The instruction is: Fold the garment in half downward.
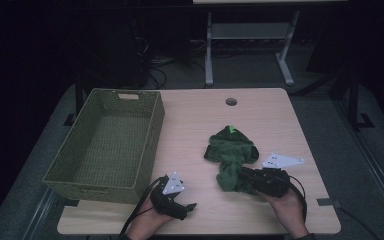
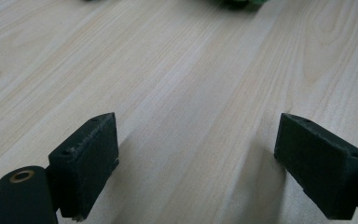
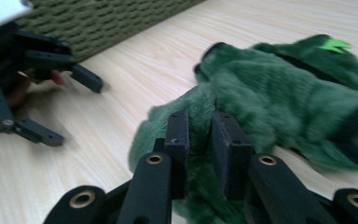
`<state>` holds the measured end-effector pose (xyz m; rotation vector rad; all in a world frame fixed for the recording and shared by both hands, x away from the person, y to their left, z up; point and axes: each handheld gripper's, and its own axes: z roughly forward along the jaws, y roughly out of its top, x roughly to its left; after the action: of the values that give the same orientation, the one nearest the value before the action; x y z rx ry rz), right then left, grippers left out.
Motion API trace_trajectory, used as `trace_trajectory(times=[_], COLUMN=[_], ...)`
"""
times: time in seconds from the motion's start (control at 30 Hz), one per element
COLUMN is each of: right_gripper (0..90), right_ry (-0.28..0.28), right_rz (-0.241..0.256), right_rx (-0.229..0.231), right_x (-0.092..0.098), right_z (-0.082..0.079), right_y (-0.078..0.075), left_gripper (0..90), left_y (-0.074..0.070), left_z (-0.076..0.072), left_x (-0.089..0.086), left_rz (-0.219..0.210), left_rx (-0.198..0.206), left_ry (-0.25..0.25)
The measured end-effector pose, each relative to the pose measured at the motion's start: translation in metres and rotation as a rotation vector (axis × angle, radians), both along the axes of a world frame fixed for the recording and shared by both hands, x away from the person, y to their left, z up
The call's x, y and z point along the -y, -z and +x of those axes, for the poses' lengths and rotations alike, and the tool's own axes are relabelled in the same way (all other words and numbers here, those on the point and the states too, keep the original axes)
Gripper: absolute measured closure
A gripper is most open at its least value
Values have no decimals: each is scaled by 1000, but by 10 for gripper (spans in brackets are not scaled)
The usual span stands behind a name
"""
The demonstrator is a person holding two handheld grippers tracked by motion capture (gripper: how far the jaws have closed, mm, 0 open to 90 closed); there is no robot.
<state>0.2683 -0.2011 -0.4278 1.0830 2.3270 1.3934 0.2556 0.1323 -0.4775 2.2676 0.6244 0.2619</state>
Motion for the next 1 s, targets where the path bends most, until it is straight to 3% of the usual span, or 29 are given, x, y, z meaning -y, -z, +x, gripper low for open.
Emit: trace_trajectory(times=[0.2, 0.33, 0.5, 0.57, 0.7, 0.87, 1.0], right_gripper=[748, 755, 836, 854, 867, 864, 863], right_ry=[42, 55, 9, 12, 26, 30, 13], right_rz=[-49, -34, -19, -62, -115, -145, -182], right_rx=[-19, -4, 23, 25, -28, -86, -104], right_x=[12, 15, 1, -7, -12, -14, -20], right_z=[0, 1, 7, 12, 24, 32, 35], right_y=[3, -7, -19, -15, 2, 21, 28], left_gripper=[127, 127, 127, 127, 127, 127, 127], left_y=[0, 0, 0, 0, 0, 0, 0], left_z=[0, 0, 1, 0, 0, 0, 0], left_x=[0, 0, 0, 0, 0, 0, 0], left_rz=[0, -1, -1, -1, 3, 3, 2], left_rx=[-1, -1, 0, -2, -3, -3, -3], left_ry=[1, -1, -1, -2, 1, 1, 1])
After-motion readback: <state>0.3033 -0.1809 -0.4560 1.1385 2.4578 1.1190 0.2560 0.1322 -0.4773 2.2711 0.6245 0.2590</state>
